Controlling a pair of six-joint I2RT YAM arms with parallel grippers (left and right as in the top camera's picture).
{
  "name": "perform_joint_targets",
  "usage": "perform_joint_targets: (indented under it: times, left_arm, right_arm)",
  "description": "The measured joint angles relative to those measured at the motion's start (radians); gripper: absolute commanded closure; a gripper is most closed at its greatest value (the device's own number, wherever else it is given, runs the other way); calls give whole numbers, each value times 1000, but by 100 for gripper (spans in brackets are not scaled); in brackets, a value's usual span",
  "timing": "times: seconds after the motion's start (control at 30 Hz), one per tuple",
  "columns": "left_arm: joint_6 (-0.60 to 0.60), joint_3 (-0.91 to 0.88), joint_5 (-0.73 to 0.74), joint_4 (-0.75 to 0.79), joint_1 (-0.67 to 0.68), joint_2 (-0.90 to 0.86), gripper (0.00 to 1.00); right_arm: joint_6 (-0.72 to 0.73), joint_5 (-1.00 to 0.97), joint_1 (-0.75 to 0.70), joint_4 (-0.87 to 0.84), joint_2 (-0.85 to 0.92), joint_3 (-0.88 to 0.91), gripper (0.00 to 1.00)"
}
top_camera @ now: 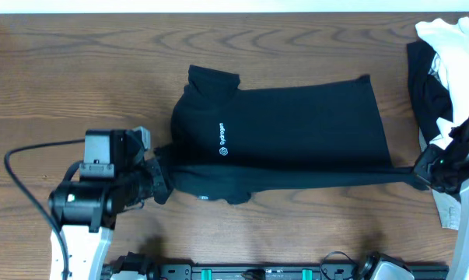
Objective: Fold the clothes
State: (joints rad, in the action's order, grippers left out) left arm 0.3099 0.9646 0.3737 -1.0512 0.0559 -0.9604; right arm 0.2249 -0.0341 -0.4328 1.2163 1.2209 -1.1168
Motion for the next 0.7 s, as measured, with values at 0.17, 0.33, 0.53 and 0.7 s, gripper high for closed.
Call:
perform_joint_targets:
  times: [0.17, 0.33, 0.53, 0.7]
  left_arm:
    - [0, 0, -5, 34, 0, -82, 94]
    - [0, 0, -7, 67, 0, -167, 94]
    - [0, 0, -8, 106, 0, -259, 94]
    - [1, 0, -8, 137, 0, -310, 94]
  right_arm:
    - [-3, 17, 8, -31, 55, 0, 99]
    - [-4, 19, 29, -60, 119, 0, 99]
    - [-6, 20, 77, -106, 201, 0, 99]
    - [-6, 20, 111, -143, 259, 0, 99]
